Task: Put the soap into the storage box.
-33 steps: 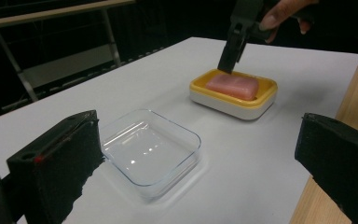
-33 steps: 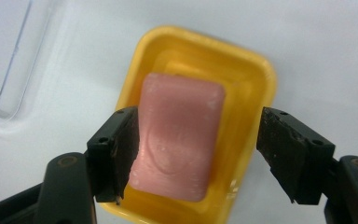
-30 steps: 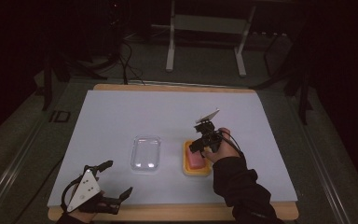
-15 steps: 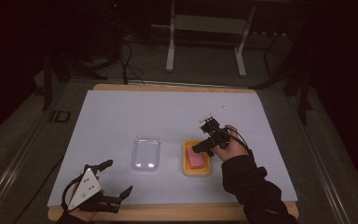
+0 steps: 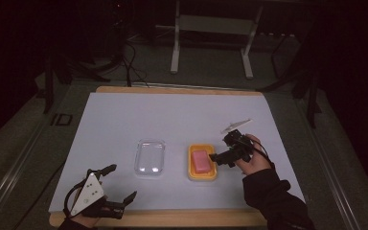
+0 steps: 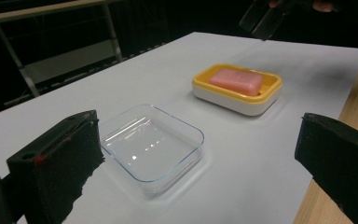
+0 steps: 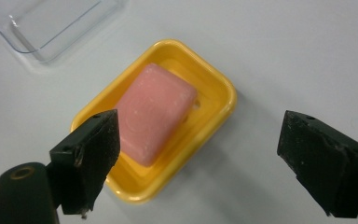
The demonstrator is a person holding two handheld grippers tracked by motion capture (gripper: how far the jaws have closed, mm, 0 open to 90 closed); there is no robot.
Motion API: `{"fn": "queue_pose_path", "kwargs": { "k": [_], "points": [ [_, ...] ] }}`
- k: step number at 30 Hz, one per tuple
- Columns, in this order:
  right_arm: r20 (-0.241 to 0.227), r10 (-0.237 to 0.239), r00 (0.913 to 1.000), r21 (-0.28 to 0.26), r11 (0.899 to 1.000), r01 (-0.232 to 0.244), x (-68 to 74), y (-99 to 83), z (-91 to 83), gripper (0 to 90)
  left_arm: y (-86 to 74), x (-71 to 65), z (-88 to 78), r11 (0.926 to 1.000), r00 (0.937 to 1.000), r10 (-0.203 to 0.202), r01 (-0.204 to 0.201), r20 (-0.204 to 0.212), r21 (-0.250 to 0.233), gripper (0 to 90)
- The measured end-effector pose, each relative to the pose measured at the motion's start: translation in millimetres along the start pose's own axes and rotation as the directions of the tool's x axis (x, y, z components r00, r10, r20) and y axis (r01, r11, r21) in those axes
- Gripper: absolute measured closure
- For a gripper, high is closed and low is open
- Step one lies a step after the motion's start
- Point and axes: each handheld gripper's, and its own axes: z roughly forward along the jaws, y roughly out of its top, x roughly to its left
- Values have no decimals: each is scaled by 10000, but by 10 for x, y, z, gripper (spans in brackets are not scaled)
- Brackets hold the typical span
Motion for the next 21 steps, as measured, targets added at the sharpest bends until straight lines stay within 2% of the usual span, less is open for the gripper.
{"fn": "queue_pose_path", "kwargs": {
  "k": [3,7,15,16,21],
  "points": [
    [69,146,9999,-108,9998,-146,-53,-88,-58,130,0,1,1,10000,10000,0,0,-10,6,10],
    [-121,145,9998,-166,9998,-147,-122,-224,-108,129,-1,1,3,10000,10000,8,-8,-5,48,10],
    [212,177,9996,-334,9993,-170,-203,-441,-170,128,-2,-1,10,10000,10000,4,-4,-3,61,10],
    [375,105,9992,-486,9988,-86,-204,-495,-181,128,-3,-1,11,10000,10000,4,-4,2,65,9],
    [561,-47,9984,-691,9976,86,-197,-592,-167,121,-4,-2,16,10000,9999,-14,13,117,52,10]
  ]
}}
